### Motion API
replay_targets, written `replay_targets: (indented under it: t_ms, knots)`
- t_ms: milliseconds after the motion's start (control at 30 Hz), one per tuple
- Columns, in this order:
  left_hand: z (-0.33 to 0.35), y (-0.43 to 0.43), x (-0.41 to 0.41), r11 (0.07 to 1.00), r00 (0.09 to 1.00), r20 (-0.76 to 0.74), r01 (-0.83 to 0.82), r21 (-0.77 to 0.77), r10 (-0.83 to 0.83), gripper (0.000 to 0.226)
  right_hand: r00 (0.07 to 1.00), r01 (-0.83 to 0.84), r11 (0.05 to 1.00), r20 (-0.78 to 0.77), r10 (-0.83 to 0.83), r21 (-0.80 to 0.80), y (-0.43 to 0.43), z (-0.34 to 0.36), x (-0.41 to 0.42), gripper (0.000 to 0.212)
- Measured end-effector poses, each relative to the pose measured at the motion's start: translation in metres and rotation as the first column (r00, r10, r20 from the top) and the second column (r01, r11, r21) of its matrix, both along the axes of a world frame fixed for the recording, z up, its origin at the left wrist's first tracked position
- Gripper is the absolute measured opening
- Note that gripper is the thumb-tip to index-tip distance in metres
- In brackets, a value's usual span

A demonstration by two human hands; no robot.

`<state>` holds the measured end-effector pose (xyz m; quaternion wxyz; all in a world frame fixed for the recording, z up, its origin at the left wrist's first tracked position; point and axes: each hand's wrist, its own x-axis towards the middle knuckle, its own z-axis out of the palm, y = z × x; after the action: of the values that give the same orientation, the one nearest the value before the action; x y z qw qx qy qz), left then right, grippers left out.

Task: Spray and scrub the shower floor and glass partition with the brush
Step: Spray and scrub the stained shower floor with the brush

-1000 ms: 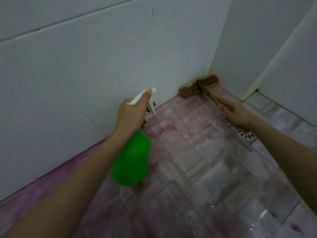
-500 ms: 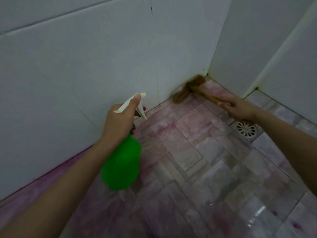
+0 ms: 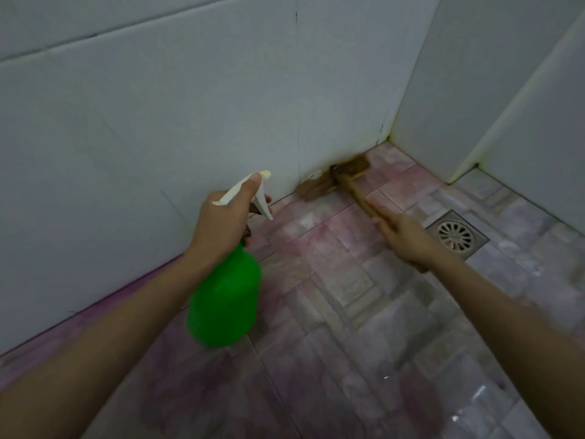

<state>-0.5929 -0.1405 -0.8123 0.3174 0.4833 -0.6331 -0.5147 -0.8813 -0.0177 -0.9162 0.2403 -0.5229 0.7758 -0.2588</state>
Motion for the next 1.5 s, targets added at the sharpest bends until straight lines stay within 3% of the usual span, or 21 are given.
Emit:
replay_targets:
  t_ms: [67, 100, 233, 400, 567, 733, 800, 900, 933, 1067, 1100, 1267, 1300, 1433, 1500]
  knots:
    - [0.001, -0.001, 0.008, 1.000, 0.999, 0.031, 0.027, -0.013, -0.027, 0.032, 0.993, -0.113, 0.992, -0.039, 0.115, 0.048, -0.002, 0.004, 0.004, 0.042]
    - [0.003, -0.001, 0.016, 0.999, 0.998, 0.045, 0.043, -0.013, -0.043, 0.033, 0.994, -0.083, 0.995, -0.072, 0.087, 0.048, -0.007, 0.006, 0.003, 0.042]
    - [0.015, -0.003, 0.056, 0.996, 0.994, 0.061, 0.087, -0.033, -0.085, 0.034, 0.973, 0.228, 0.974, -0.023, -0.228, 0.004, -0.005, 0.007, 0.049, 0.045]
    - [0.024, -0.001, 0.106, 0.998, 0.997, 0.067, 0.042, -0.047, -0.039, 0.029, 0.997, -0.067, 0.996, -0.044, 0.065, -0.056, -0.003, -0.017, 0.129, 0.045]
    - [0.023, 0.011, 0.171, 0.998, 0.998, 0.034, -0.050, -0.036, 0.052, 0.032, 0.977, 0.211, 0.976, 0.024, -0.210, -0.049, 0.003, -0.001, 0.158, 0.047]
    - [0.012, 0.030, 0.229, 0.993, 0.993, 0.003, -0.121, 0.006, 0.121, 0.031, 0.986, -0.141, 0.986, 0.074, 0.147, -0.090, 0.005, -0.010, 0.255, 0.045]
    - [0.006, 0.037, 0.257, 0.988, 0.988, 0.012, -0.152, 0.015, 0.152, 0.034, 0.997, -0.062, 0.992, 0.037, 0.066, -0.108, 0.004, -0.009, 0.255, 0.044]
    - [-0.001, 0.046, 0.295, 0.971, 0.971, -0.010, -0.237, 0.006, 0.237, 0.047, 0.981, 0.187, 0.981, 0.062, -0.183, -0.054, 0.011, -0.003, 0.257, 0.046]
    - [-0.003, 0.048, 0.305, 0.964, 0.964, -0.010, -0.267, -0.003, 0.267, 0.047, 0.981, 0.184, 0.982, 0.068, -0.180, -0.045, 0.013, 0.000, 0.275, 0.046]
    - [-0.006, 0.060, 0.339, 0.938, 0.938, 0.021, -0.346, -0.028, 0.346, 0.048, 0.970, -0.222, 0.974, 0.091, 0.226, -0.053, 0.013, -0.011, 0.369, 0.045]
    - [-0.006, 0.064, 0.347, 0.933, 0.932, 0.040, -0.359, -0.030, 0.360, 0.048, 0.962, -0.258, 0.965, 0.084, 0.261, -0.051, 0.013, -0.012, 0.378, 0.047]
    - [-0.007, 0.080, 0.389, 0.928, 0.925, 0.070, -0.370, -0.052, 0.372, 0.045, 0.990, 0.101, 0.990, 0.110, -0.089, -0.103, 0.019, -0.007, 0.377, 0.045]
    - [-0.006, 0.081, 0.398, 0.929, 0.927, 0.071, -0.366, -0.044, 0.369, 0.049, 0.989, 0.077, 0.994, 0.132, -0.067, -0.073, 0.020, -0.003, 0.396, 0.044]
    - [-0.006, 0.090, 0.426, 0.916, 0.908, 0.121, -0.397, -0.053, 0.401, 0.053, 0.926, -0.294, 0.956, 0.241, 0.291, -0.023, 0.021, -0.006, 0.474, 0.046]
    - [-0.006, 0.098, 0.435, 0.903, 0.895, 0.122, -0.423, -0.080, 0.430, 0.042, 0.943, -0.231, 0.973, 0.238, 0.231, -0.028, 0.019, -0.013, 0.470, 0.044]
